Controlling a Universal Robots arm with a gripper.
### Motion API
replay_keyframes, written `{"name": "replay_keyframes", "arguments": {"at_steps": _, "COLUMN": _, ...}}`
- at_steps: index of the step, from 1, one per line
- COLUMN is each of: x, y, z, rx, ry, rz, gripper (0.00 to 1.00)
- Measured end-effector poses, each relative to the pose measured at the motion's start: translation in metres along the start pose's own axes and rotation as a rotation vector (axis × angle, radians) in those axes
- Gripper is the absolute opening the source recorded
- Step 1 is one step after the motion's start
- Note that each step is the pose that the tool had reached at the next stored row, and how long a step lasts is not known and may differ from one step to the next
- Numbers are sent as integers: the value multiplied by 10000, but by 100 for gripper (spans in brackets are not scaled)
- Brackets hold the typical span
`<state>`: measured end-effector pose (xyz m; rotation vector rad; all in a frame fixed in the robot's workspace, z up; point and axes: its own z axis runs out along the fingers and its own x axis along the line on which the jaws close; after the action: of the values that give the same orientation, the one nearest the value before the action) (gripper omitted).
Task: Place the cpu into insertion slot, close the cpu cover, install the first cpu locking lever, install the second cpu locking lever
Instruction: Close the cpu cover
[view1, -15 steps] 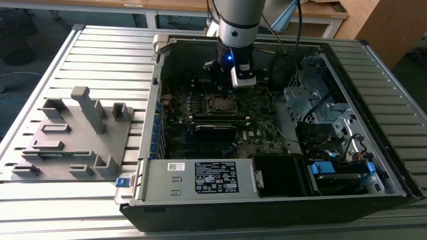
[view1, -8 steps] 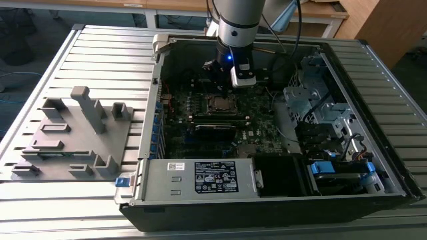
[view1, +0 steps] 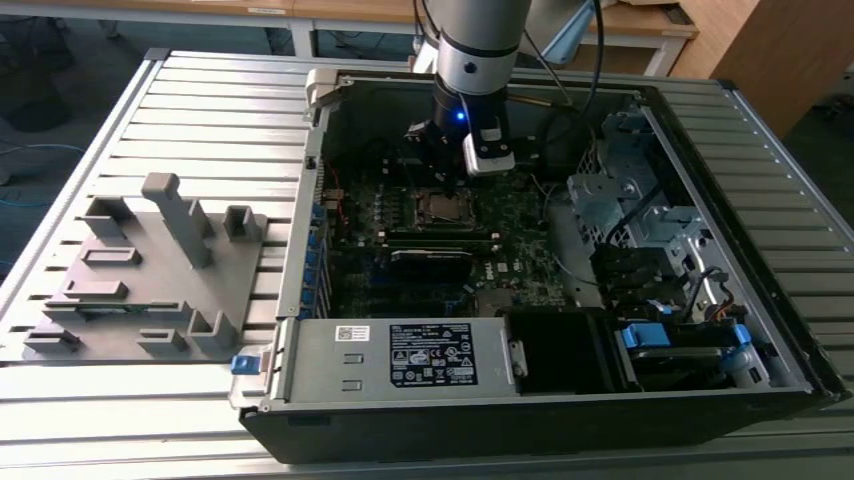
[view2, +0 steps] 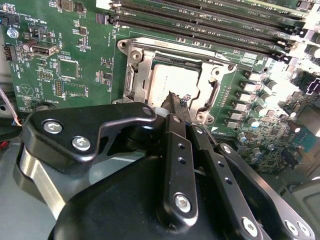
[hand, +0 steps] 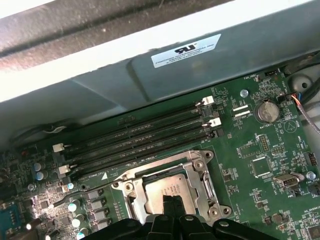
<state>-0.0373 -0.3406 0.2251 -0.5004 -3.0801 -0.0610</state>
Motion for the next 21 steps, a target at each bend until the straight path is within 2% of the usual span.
{"name": "replay_keyframes", "arguments": {"at_steps": 21, "x": 0, "y": 0, "z": 0, "rx": 2, "ry": 4, "rz": -101, "gripper": 10}}
